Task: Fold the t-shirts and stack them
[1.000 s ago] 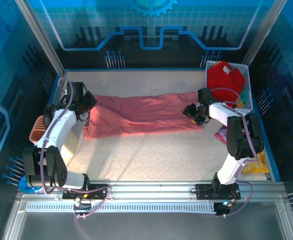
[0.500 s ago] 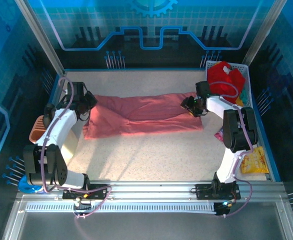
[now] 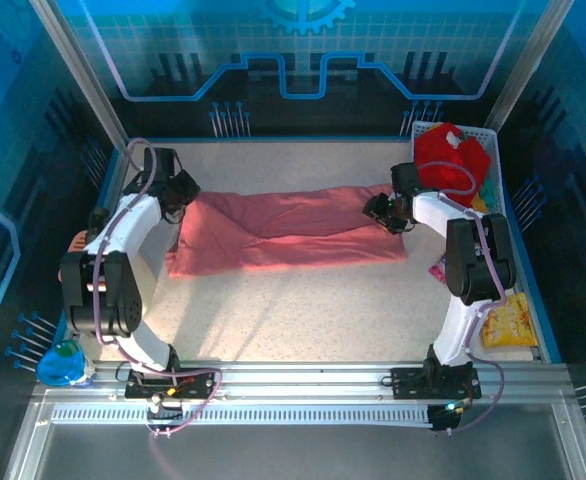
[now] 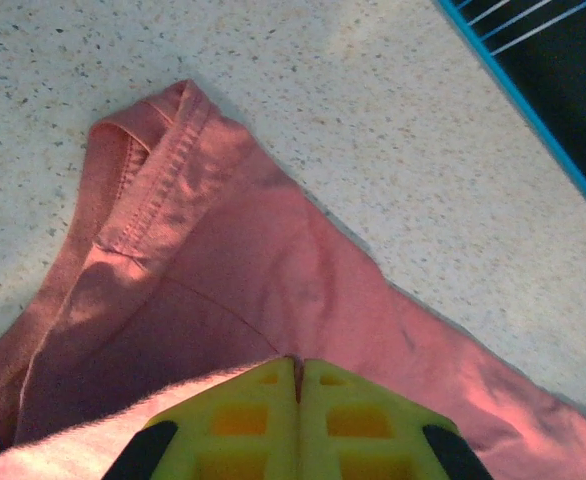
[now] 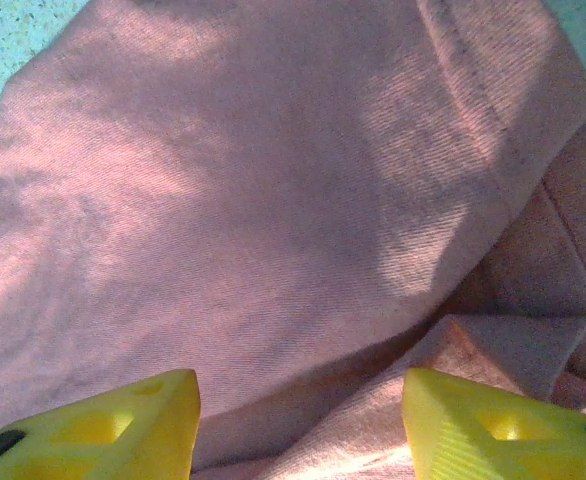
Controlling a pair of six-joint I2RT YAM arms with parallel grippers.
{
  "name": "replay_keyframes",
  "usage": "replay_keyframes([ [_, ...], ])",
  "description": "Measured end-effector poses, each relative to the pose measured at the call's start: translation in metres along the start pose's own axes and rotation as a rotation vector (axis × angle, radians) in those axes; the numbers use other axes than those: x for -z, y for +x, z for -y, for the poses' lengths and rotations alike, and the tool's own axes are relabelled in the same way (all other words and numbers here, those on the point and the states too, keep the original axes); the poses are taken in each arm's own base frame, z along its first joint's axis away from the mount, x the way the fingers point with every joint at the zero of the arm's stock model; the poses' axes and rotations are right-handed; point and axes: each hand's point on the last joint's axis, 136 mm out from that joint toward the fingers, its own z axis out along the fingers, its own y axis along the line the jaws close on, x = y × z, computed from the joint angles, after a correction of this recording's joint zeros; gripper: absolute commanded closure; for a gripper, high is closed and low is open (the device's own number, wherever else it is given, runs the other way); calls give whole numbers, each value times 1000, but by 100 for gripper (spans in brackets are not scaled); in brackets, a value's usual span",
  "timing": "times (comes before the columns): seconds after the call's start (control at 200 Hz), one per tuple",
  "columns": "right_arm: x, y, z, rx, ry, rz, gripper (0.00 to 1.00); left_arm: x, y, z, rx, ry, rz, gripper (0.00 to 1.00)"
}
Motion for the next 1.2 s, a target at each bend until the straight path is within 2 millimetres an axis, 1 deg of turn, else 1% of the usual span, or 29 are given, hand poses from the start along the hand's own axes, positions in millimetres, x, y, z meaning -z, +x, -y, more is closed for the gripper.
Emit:
replay_keyframes([
  [0.075, 0, 0, 0, 6, 1, -1, 44, -16, -1, -4, -8, -33, -19, 100],
  [0.095, 0, 0, 0, 7, 1, -1, 44, -22, -2, -5, -11, -41, -24, 99],
  [0.205, -1, 1, 1, 13, 4, -3, 44, -48, -6, -10, -19, -81, -58, 81],
  [0.26, -2, 2, 3, 20, 7, -6, 44, -57, -8, -12, -30, -96, -72, 66],
  [0.285, -2, 3, 3, 21, 9, -6, 44, -60, -9, -12, -25, -100, -76, 64],
  [0.34, -3, 4, 6, 26, 15, -8, 44, -61, -8, -13, -28, -104, -84, 59],
  [0.4, -3, 6, 8, 28, 23, -10, 44, -59, -6, -12, -35, -99, -92, 50],
  [0.445, -4, 6, 9, 31, 24, -11, 44, -57, -4, -12, -30, -92, -96, 49],
  [0.52, -4, 7, 9, 35, 26, -13, 43, -47, 6, -13, -37, -80, -117, 48],
  [0.625, -4, 8, 9, 44, 25, -14, 41, -26, 28, -7, -57, -50, -149, 48],
  [0.705, -4, 8, 9, 50, 24, -15, 39, -7, 55, 4, -71, -3, -186, 49],
  [0.77, -4, 9, 9, 55, 24, -16, 38, 5, 79, 7, -75, 27, -220, 49],
  [0.866, -4, 12, 11, 57, 26, -19, 36, 16, 119, -1, -76, 29, -285, 48],
  [0.961, -2, 13, 10, 64, 23, -19, 33, 19, 149, -19, -60, -3, -333, 46],
  [1.016, -1, 14, 7, 71, 18, -18, 32, 18, 161, -29, -42, -20, -354, 45],
  [1.086, 0, 16, 5, 79, 15, -20, 31, 16, 168, -37, -25, -37, -371, 45],
  [1.131, 0, 19, 4, 86, 13, -21, 30, 15, 172, -40, -17, -42, -376, 44],
  [1.201, 1, 22, 3, 91, 11, -23, 30, 14, 173, -38, -8, -34, -373, 44],
])
